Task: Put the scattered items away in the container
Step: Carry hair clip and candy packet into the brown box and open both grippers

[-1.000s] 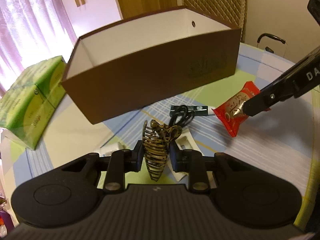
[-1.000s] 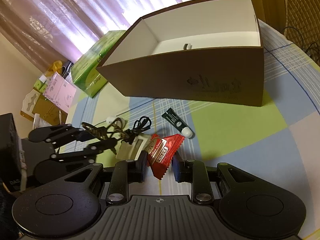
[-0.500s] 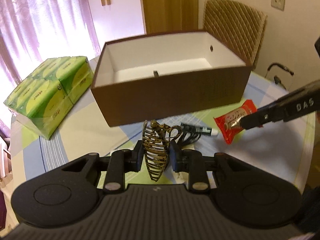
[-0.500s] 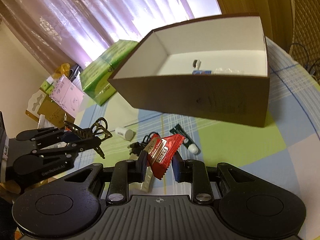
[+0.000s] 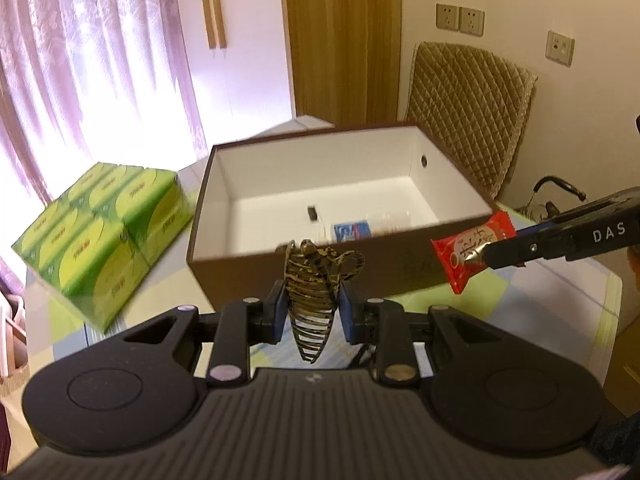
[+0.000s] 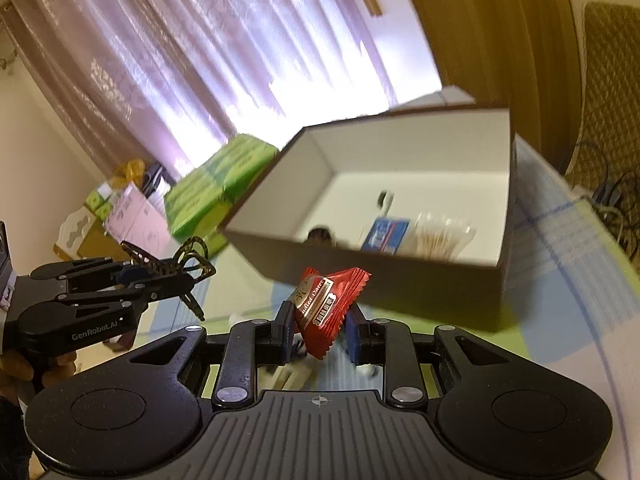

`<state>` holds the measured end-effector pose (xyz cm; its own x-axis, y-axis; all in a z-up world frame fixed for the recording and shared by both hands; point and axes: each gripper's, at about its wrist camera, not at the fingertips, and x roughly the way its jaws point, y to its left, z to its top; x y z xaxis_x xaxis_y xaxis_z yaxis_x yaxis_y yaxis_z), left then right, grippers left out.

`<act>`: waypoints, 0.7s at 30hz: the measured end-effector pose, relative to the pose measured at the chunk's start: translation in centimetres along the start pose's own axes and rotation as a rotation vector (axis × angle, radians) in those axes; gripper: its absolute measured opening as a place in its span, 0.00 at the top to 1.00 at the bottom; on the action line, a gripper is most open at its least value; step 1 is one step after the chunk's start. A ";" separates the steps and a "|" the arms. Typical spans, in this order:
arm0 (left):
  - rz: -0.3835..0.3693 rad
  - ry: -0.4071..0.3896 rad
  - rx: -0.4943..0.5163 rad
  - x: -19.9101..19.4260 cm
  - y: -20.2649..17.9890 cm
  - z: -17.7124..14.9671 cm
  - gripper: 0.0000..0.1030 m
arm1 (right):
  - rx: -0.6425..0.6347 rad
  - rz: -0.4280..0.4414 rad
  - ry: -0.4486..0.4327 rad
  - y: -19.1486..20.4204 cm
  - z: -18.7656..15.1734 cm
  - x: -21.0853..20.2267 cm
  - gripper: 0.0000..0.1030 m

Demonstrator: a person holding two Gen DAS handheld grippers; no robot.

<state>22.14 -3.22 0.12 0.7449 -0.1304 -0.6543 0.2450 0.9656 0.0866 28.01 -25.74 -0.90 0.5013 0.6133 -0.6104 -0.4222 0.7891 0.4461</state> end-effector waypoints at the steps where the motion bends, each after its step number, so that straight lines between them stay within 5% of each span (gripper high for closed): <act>1: 0.001 -0.008 0.002 0.1 -0.1 0.5 0.77 | -0.002 -0.001 -0.010 -0.1 0.4 -0.1 0.72; 11: 0.000 -0.063 0.013 2.7 -0.9 5.2 0.77 | -0.035 -0.024 -0.079 -2.2 4.2 0.4 0.72; 21: 0.008 -0.019 -0.004 9.3 -0.4 9.6 0.77 | -0.048 -0.045 -0.070 -4.5 8.1 5.2 0.72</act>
<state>34.91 -6.99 1.15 0.7585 -0.1265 -0.6393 0.2364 0.9676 0.0890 38.60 -25.87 -0.79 0.5714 0.5795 -0.5811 -0.4327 0.8144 0.3867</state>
